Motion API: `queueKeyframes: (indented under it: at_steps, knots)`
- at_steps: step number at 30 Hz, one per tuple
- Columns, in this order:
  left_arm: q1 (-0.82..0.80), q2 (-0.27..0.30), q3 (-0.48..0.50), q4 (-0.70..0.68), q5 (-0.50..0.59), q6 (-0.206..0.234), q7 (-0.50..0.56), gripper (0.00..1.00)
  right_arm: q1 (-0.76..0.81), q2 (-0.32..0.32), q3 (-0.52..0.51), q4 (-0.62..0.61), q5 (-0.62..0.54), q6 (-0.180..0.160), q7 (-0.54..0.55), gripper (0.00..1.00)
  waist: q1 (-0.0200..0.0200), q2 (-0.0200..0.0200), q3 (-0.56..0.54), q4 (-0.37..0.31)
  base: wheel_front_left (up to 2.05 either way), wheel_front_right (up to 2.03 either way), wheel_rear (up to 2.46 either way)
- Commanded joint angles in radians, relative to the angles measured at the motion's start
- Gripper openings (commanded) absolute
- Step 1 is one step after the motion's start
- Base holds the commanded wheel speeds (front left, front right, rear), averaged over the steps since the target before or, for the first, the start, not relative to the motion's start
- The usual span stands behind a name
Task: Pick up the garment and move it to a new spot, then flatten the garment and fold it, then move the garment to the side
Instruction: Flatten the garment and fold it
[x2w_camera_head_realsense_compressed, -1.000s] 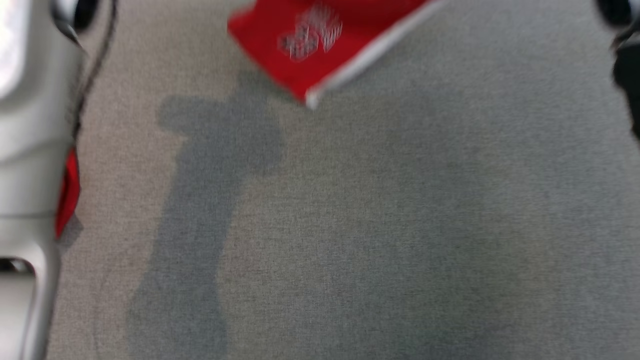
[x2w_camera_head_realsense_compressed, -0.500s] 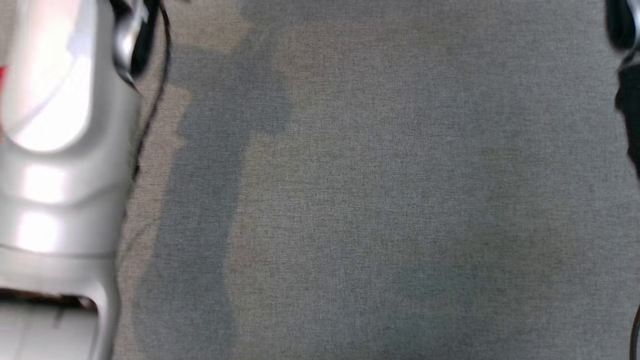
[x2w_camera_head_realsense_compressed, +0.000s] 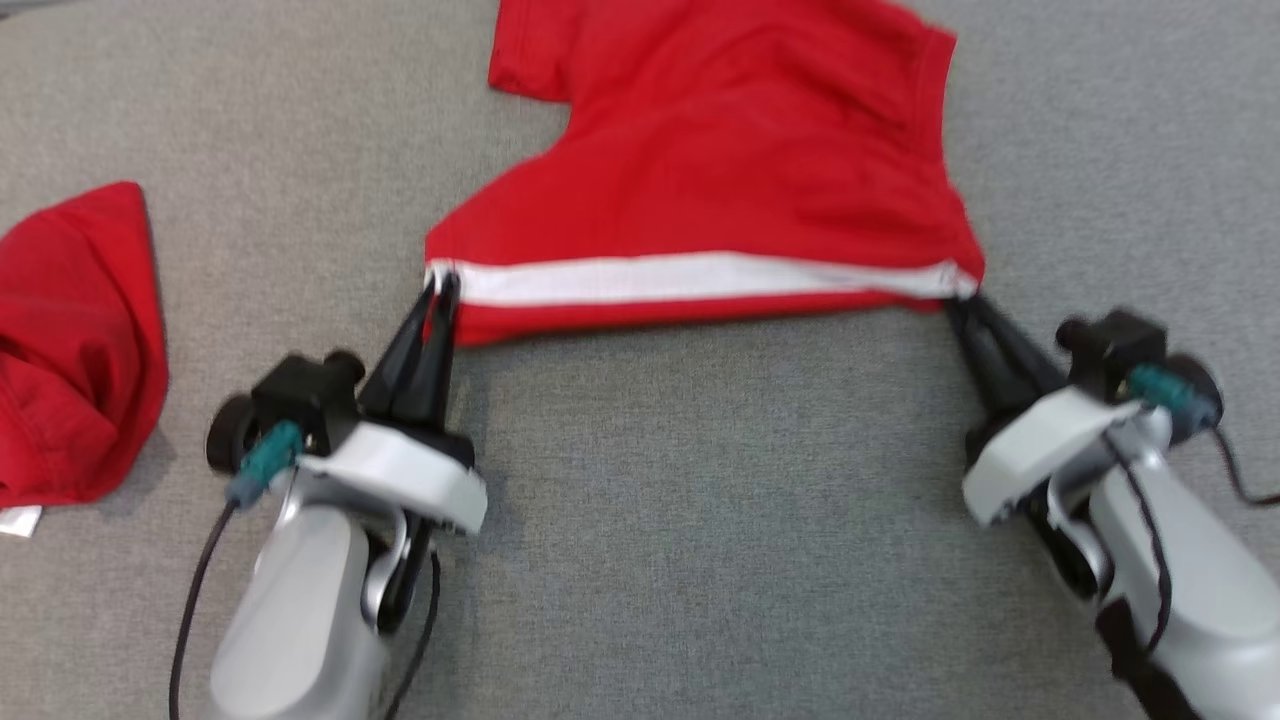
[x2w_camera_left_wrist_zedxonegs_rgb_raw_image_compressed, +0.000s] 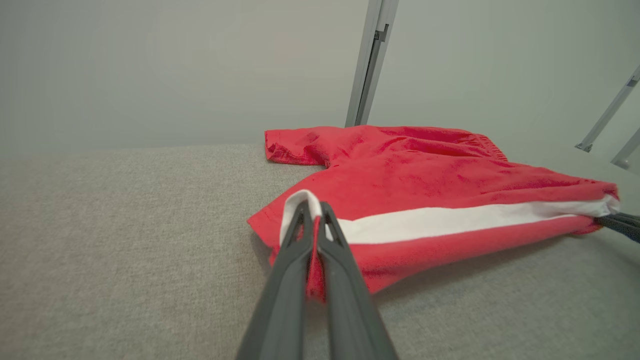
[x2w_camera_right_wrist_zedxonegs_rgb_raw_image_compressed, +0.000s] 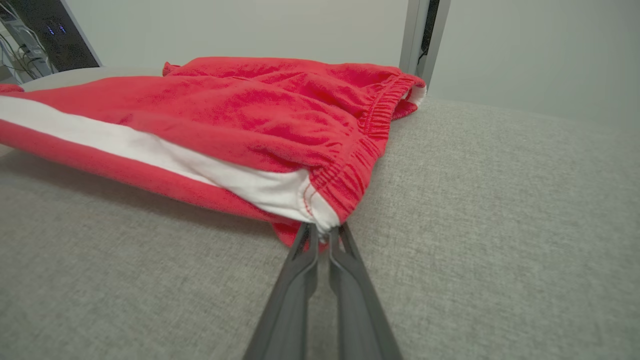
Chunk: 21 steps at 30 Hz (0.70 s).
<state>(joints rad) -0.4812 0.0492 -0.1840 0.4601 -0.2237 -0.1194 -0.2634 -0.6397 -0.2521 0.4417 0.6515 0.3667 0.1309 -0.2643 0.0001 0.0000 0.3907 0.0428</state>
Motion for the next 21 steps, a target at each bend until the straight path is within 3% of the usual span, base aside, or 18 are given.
queueKeyframes:
  at_steps: [1, 21]
  knots:
    - [0.066, 0.004, 0.012, -0.015, -0.016, -0.002, -0.002, 0.00, 0.067, -0.013, 0.024, -0.013, 0.022, 0.000, 0.000, 0.00, -0.0001, 0.0000, -0.063, -0.013, 0.00, 0.00, 0.00]
    - [0.494, 0.004, 0.005, -0.001, -0.048, -0.010, -0.002, 0.00, 0.505, 0.009, 0.054, -0.048, 0.074, 0.000, 0.000, 0.00, -0.0001, 0.0000, -0.400, -0.007, 0.00, 0.00, 0.00]
